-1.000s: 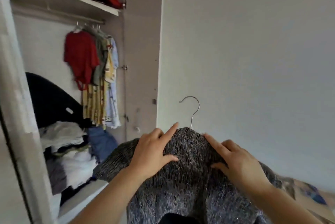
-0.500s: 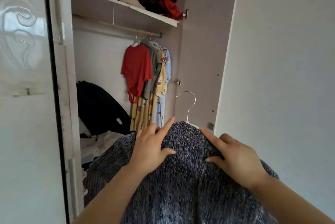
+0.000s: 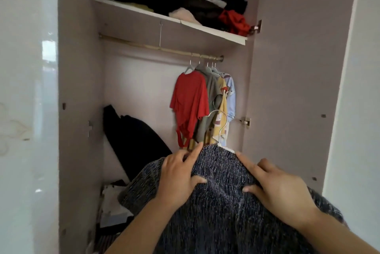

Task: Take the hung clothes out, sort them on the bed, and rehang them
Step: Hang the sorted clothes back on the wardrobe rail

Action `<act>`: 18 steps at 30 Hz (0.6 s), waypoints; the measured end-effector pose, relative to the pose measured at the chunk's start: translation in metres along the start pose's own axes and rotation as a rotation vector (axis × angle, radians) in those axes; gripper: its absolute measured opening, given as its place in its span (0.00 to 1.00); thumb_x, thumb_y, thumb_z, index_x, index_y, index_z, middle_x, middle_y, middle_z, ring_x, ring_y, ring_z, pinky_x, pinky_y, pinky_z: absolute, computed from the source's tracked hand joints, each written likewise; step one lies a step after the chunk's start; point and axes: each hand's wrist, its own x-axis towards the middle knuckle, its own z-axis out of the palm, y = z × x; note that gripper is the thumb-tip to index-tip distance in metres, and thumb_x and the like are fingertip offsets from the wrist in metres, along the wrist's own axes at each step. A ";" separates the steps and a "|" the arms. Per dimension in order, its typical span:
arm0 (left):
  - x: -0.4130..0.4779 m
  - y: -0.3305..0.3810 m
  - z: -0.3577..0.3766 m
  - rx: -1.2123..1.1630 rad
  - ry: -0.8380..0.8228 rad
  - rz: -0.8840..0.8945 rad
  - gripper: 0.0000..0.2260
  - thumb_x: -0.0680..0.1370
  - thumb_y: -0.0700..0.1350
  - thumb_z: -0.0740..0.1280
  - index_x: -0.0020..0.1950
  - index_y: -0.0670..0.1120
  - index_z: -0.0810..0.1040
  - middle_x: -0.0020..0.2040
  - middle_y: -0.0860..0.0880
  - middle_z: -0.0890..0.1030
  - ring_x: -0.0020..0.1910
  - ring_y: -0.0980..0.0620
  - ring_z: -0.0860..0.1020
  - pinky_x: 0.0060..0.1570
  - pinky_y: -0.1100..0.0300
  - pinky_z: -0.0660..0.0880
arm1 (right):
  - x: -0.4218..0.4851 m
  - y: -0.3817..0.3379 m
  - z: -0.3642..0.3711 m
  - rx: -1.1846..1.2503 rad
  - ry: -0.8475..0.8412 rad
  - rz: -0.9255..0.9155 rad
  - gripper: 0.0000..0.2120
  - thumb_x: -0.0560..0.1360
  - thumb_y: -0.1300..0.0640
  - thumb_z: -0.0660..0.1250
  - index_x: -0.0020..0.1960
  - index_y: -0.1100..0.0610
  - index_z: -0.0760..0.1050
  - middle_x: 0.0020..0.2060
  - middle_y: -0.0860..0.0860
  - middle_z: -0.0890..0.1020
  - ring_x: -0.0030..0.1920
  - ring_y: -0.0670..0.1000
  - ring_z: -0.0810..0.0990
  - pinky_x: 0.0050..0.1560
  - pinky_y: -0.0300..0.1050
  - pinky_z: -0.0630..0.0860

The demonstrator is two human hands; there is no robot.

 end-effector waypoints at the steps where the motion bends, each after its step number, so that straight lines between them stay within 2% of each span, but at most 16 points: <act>1: 0.014 -0.007 0.008 0.016 0.014 -0.011 0.38 0.73 0.63 0.62 0.68 0.63 0.36 0.63 0.53 0.66 0.64 0.54 0.63 0.68 0.58 0.53 | 0.016 0.007 0.011 0.000 0.019 -0.014 0.35 0.67 0.39 0.63 0.71 0.48 0.63 0.33 0.45 0.72 0.24 0.47 0.73 0.12 0.40 0.64; 5: 0.073 -0.032 0.033 0.033 0.070 -0.041 0.36 0.75 0.60 0.62 0.75 0.58 0.43 0.67 0.51 0.66 0.67 0.52 0.62 0.68 0.57 0.55 | 0.083 0.036 0.047 0.019 0.045 -0.058 0.33 0.69 0.38 0.59 0.71 0.49 0.64 0.34 0.46 0.74 0.23 0.47 0.73 0.12 0.41 0.64; 8: 0.115 -0.052 0.048 0.037 0.122 -0.023 0.32 0.77 0.59 0.60 0.76 0.53 0.51 0.68 0.47 0.67 0.67 0.48 0.65 0.69 0.55 0.59 | 0.136 0.055 0.067 0.007 0.117 -0.143 0.36 0.65 0.40 0.69 0.69 0.51 0.68 0.34 0.48 0.75 0.22 0.47 0.72 0.13 0.38 0.60; 10: 0.138 -0.065 0.056 0.048 0.118 -0.026 0.31 0.77 0.54 0.63 0.76 0.52 0.51 0.70 0.47 0.64 0.69 0.49 0.63 0.69 0.59 0.55 | 0.169 0.065 0.084 -0.001 0.185 -0.159 0.38 0.61 0.42 0.75 0.68 0.52 0.71 0.33 0.49 0.76 0.21 0.48 0.71 0.16 0.34 0.52; 12: 0.159 -0.080 0.064 0.059 0.101 -0.055 0.32 0.78 0.53 0.63 0.76 0.52 0.49 0.74 0.49 0.58 0.72 0.51 0.57 0.68 0.65 0.49 | 0.201 0.070 0.100 -0.011 0.175 -0.146 0.39 0.61 0.41 0.76 0.69 0.51 0.70 0.34 0.49 0.76 0.22 0.48 0.72 0.17 0.36 0.54; 13: 0.171 -0.088 0.068 0.056 0.097 -0.073 0.32 0.78 0.53 0.62 0.76 0.53 0.47 0.75 0.50 0.54 0.73 0.52 0.55 0.67 0.67 0.47 | 0.217 0.071 0.106 -0.011 0.142 -0.137 0.39 0.64 0.41 0.74 0.71 0.49 0.67 0.36 0.49 0.76 0.24 0.48 0.73 0.18 0.37 0.57; 15: 0.192 -0.107 0.078 0.055 0.086 -0.102 0.31 0.79 0.54 0.60 0.76 0.54 0.46 0.76 0.53 0.49 0.74 0.53 0.51 0.69 0.66 0.46 | 0.249 0.072 0.119 -0.043 0.164 -0.127 0.37 0.73 0.39 0.64 0.76 0.44 0.51 0.47 0.48 0.75 0.37 0.48 0.78 0.26 0.40 0.65; 16: 0.203 -0.117 0.083 0.052 0.079 -0.121 0.31 0.79 0.54 0.60 0.76 0.54 0.45 0.77 0.54 0.47 0.75 0.53 0.50 0.71 0.63 0.48 | 0.265 0.073 0.128 -0.037 0.173 -0.137 0.35 0.76 0.38 0.57 0.76 0.42 0.42 0.52 0.47 0.73 0.44 0.48 0.78 0.31 0.40 0.66; 18: 0.227 -0.140 0.096 0.040 0.055 -0.166 0.31 0.80 0.55 0.59 0.76 0.55 0.45 0.77 0.54 0.44 0.75 0.53 0.48 0.72 0.59 0.50 | 0.299 0.073 0.142 -0.036 0.150 -0.124 0.34 0.78 0.37 0.51 0.75 0.42 0.34 0.56 0.46 0.69 0.50 0.48 0.76 0.36 0.40 0.67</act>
